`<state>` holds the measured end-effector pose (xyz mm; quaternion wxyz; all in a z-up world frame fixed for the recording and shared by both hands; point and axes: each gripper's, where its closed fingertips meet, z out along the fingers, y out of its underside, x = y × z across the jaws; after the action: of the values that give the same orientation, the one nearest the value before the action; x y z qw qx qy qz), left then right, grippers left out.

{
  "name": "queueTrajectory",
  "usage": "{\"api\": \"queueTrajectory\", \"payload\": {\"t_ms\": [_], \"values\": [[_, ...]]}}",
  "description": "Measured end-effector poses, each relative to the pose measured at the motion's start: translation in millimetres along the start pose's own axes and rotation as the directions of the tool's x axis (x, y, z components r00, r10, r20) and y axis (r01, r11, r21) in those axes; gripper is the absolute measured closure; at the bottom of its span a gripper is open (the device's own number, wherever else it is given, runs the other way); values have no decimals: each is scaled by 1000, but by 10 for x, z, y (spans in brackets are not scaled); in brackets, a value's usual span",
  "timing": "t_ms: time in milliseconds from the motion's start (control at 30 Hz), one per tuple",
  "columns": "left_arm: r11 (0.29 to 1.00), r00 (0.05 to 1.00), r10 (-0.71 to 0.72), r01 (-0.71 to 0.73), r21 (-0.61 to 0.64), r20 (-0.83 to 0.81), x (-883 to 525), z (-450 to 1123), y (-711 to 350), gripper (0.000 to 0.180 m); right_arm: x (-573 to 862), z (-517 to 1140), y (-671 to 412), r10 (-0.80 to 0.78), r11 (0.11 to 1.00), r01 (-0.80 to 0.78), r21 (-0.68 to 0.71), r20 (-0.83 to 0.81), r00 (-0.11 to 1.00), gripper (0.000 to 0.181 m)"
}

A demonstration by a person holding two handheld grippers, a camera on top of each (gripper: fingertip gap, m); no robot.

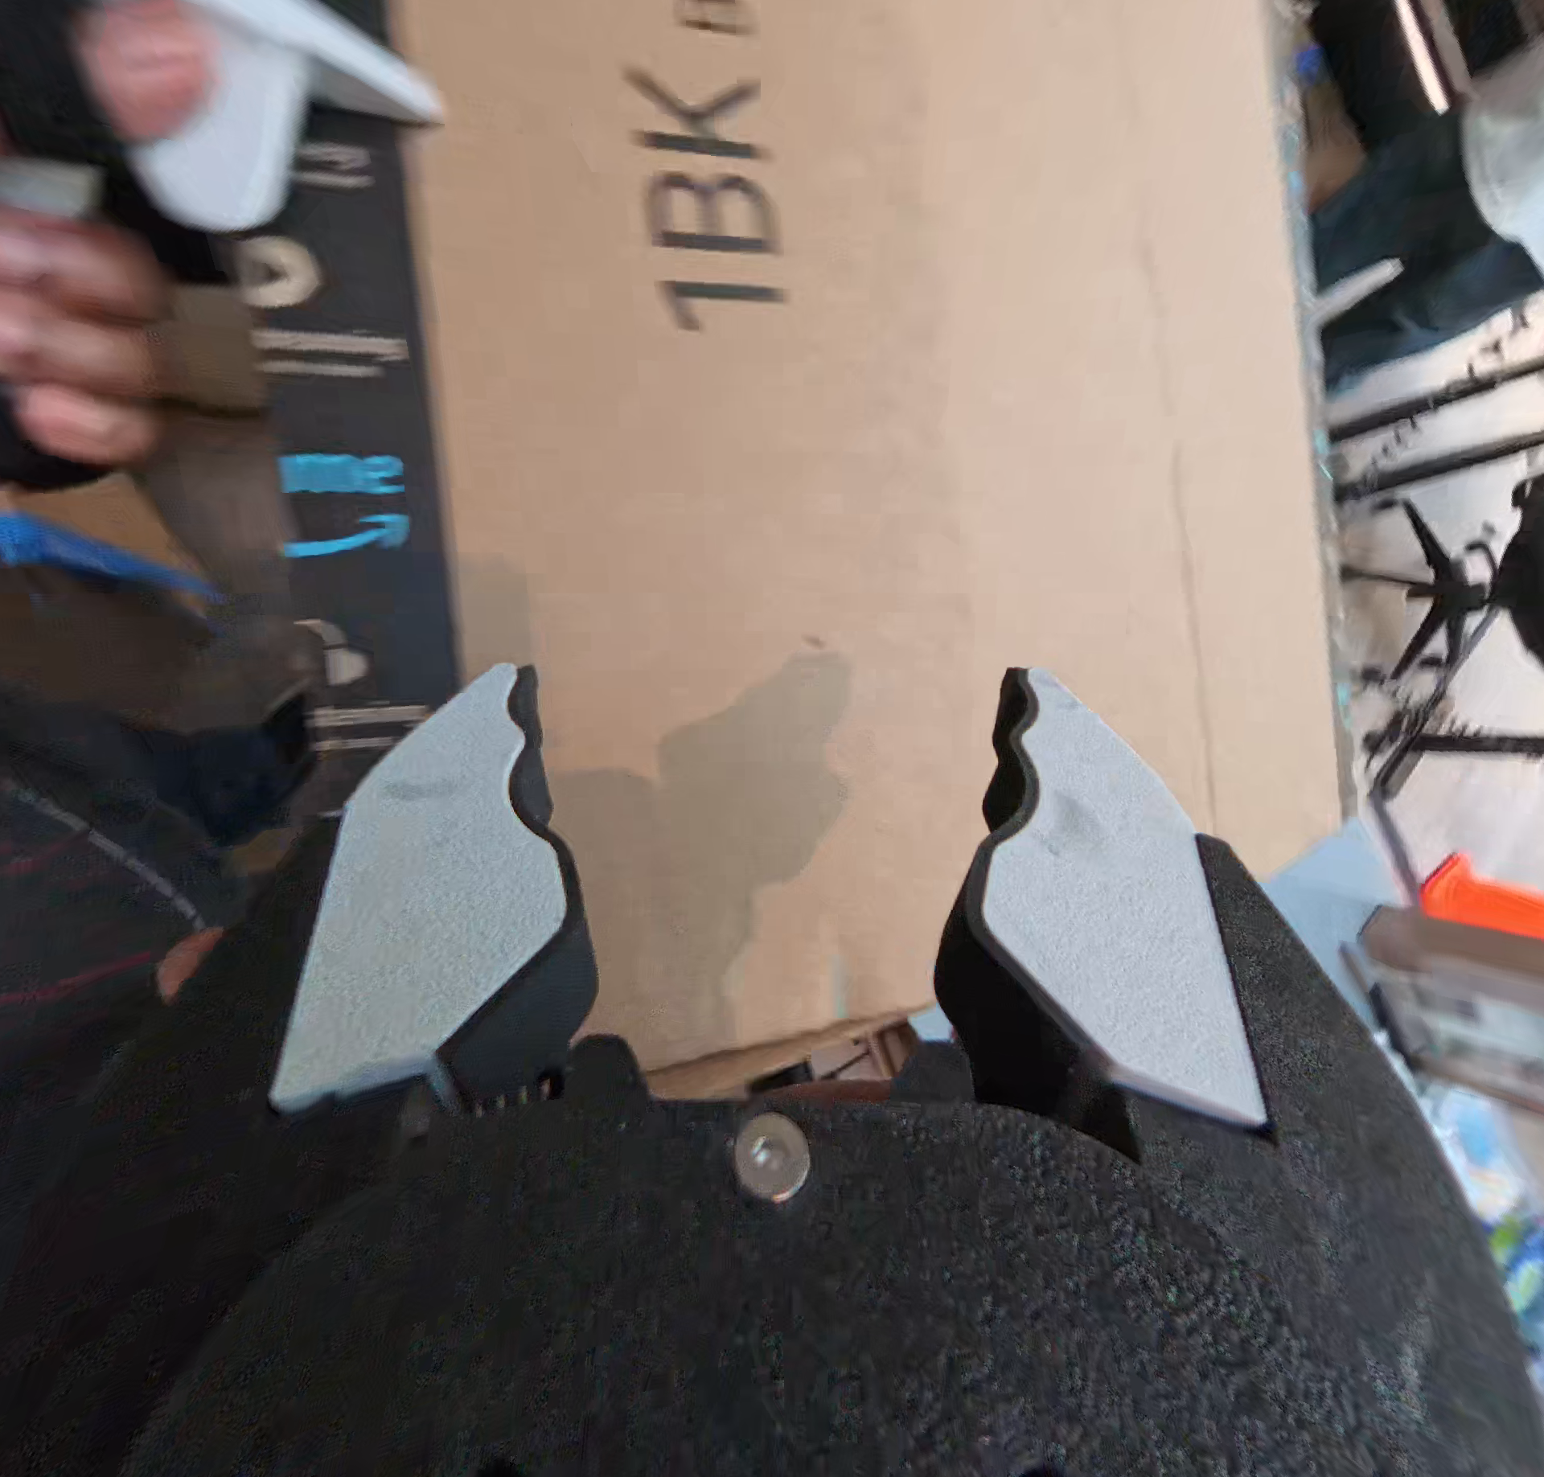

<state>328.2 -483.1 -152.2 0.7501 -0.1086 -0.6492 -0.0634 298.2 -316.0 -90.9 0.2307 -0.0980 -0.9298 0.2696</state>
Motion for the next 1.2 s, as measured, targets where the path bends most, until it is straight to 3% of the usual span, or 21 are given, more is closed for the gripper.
{"api": "queueTrajectory", "payload": {"t_ms": [67,133,233,300,467,567,633,700,767,900,1033,1133,1200], "values": [[1000,1000,3,-3,-10,25,33,39,52,177,-638,45,-71,-258,965,259,-49,31,966,76],[1000,999,18,-17,-21,45,76,72,89,177,-991,187,3,-477,871,472,-137,-1,879,75],[999,998,37,-34,-42,58,151,86,95,177,-998,420,232,-581,782,535,-320,-64,811,86],[996,995,59,-54,-66,79,168,64,89,176,-864,475,257,-611,764,540,-354,-125,782,94],[986,992,121,-123,-116,-25,354,39,83,170,-714,332,73,-555,816,523,-246,-82,828,118],[961,935,260,-275,-31,-243,714,-16,-30,130,-518,216,-80,-483,868,465,-173,-80,872,131],[906,878,402,-422,-26,-260,712,-63,-49,99,-330,156,-166,-419,904,407,-128,-84,904,137],[861,847,499,-509,-6,-180,505,-141,-172,79,-127,102,-228,-374,925,365,-102,-91,923,139],[826,826,563,-563,-17,-18,95,-226,-380,74,48,56,-245,-358,931,348,-109,-93,929,140],[829,789,560,-535,-163,252,-827,-203,-686,60,261,-23,-248,-322,943,311,-115,-100,941,140],[698,578,716,-606,-381,392,-1424,150,-776,41,259,-51,-216,-311,947,299,-119,-95,946,140],[499,326,861,-687,-528,390,-1620,523,-712,33,195,-63,-185,-314,945,301,-126,-99,944,139],[366,173,913,-745,-558,369,-1624,778,-641,33,150,-78,-177,-308,947,295,-126,-98,946,139]]}}
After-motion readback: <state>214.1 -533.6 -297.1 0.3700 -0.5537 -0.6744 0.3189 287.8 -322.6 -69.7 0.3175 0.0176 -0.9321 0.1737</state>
